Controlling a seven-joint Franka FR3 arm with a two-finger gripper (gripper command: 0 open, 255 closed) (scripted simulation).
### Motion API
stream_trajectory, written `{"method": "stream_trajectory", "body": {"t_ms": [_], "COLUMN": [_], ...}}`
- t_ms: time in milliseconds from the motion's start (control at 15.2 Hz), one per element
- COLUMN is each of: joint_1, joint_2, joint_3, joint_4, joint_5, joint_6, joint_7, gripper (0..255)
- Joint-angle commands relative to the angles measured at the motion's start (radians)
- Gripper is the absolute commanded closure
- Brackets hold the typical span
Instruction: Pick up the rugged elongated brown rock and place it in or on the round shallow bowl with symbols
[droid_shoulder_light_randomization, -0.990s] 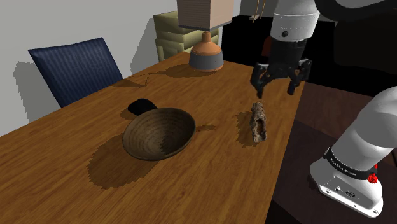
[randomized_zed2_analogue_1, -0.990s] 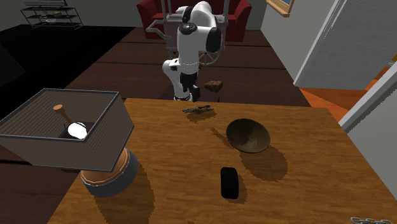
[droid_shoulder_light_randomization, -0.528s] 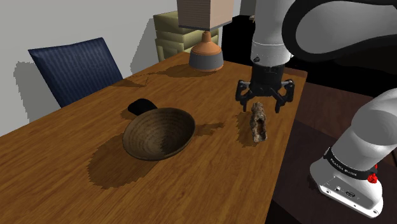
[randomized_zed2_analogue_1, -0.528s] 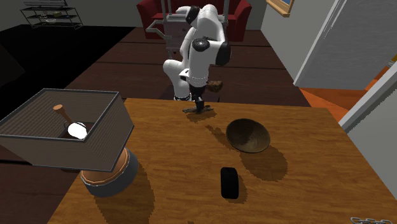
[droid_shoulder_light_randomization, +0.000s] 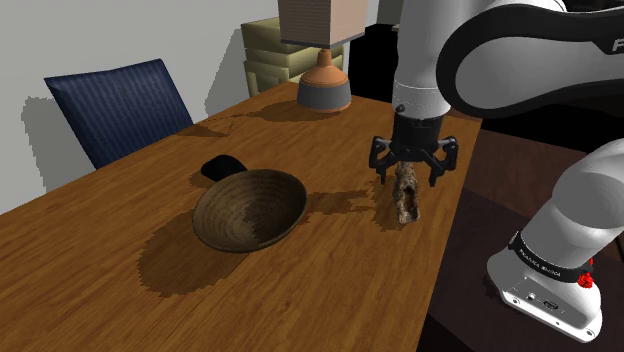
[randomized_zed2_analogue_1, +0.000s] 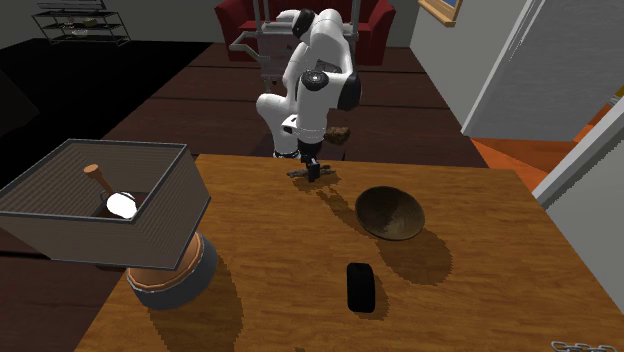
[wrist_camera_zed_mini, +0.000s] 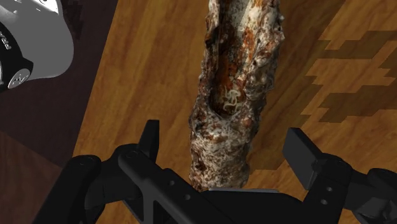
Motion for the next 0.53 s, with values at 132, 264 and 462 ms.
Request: {"method": "stream_trajectory", "body": {"t_ms": [132, 264, 462], "joint_1": [0.000, 0.000, 0.000], "joint_2": [0.000, 0.000, 0.000], "joint_3": [0.000, 0.000, 0.000], "joint_4": [-0.001, -0.001, -0.001], "joint_5": [0.000, 0.000, 0.000], "joint_6": [0.001, 0.001, 0.001], "joint_7": [0.000, 0.000, 0.000], "gripper": [0, 255, 255]}}
